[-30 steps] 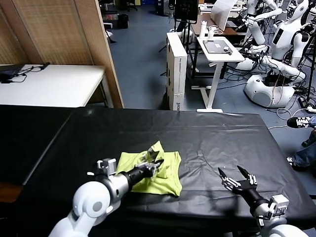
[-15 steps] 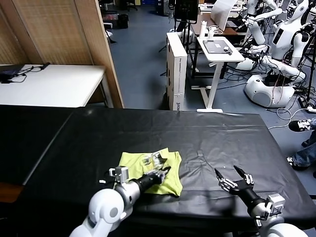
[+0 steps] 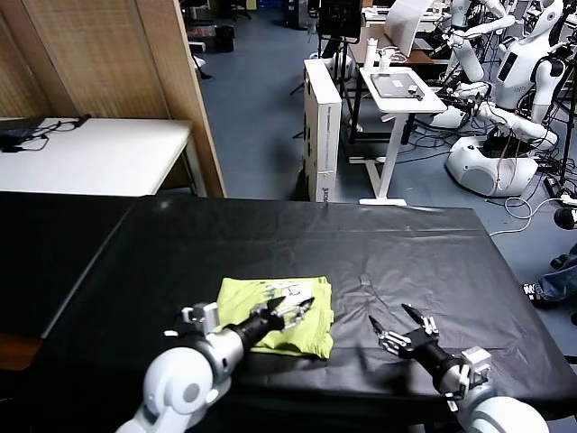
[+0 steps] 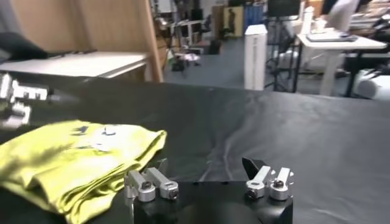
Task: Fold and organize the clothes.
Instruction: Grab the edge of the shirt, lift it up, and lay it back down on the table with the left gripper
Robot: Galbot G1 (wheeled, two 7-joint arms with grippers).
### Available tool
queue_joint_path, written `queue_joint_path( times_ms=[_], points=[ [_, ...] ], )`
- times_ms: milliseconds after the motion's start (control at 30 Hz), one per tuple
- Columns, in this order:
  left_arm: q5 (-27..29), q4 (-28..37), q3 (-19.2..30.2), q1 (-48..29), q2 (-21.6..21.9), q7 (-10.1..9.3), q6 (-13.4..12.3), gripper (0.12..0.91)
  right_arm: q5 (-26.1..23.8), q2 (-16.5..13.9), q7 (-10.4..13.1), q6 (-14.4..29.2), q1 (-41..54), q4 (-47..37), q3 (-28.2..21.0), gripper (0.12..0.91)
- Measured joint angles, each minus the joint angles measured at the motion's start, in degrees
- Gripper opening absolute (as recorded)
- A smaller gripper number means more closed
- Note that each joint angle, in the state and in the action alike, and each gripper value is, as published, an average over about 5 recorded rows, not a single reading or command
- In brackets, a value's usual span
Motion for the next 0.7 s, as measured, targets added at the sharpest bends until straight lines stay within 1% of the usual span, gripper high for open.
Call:
queue_joint_path(
  times_ms=[100, 167, 267, 367, 533, 567, 633, 700],
  points=[
    [2.03, -0.39, -3.18, 1.15, 2.29, 0.9, -0.51, 0.907, -2.68, -1.41, -1.91, 1.41, 3.07, -0.68, -4.37, 0.907],
    [4.02, -0.61, -5.16, 2.25, 3.72, 1.45, -1.69, 0.907, -4.67, -2.33, -3.04, 2.41, 4.2, -0.66, -7.07, 0.907],
    [6.29, -1.13, -7.8, 4.08, 4.89, 1.67, -3.71, 0.907, -7.91, -3.83, -4.2, 3.79, 4.94, -0.16, -10.4, 0.907],
    [7.7, -1.73, -9.9, 5.69, 5.01, 1.67, -4.78, 0.907, -10.29, -5.39, -4.58, 4.76, 5.08, 0.63, -12.73, 0.907],
    [9.45, -2.11, -11.54, 7.23, 4.19, 1.67, -5.56, 0.907, -11.77, -6.91, -4.49, 5.32, 5.12, 0.9, -15.11, 0.906],
    [9.69, -2.12, -11.65, 7.41, 3.99, 1.68, -5.64, 0.907, -11.97, -6.97, -4.44, 5.36, 5.19, 0.78, -15.43, 0.899],
    [10.05, -2.12, -11.8, 7.71, 3.66, 1.69, -5.78, 0.907, -12.53, -6.91, -4.35, 5.37, 5.3, 0.5, -16.01, 0.855],
    [10.29, -2.13, -11.89, 7.92, 3.49, 1.7, -5.83, 0.907, -13.28, -6.75, -4.28, 5.34, 5.29, 0.26, -16.52, 0.77]
  ],
)
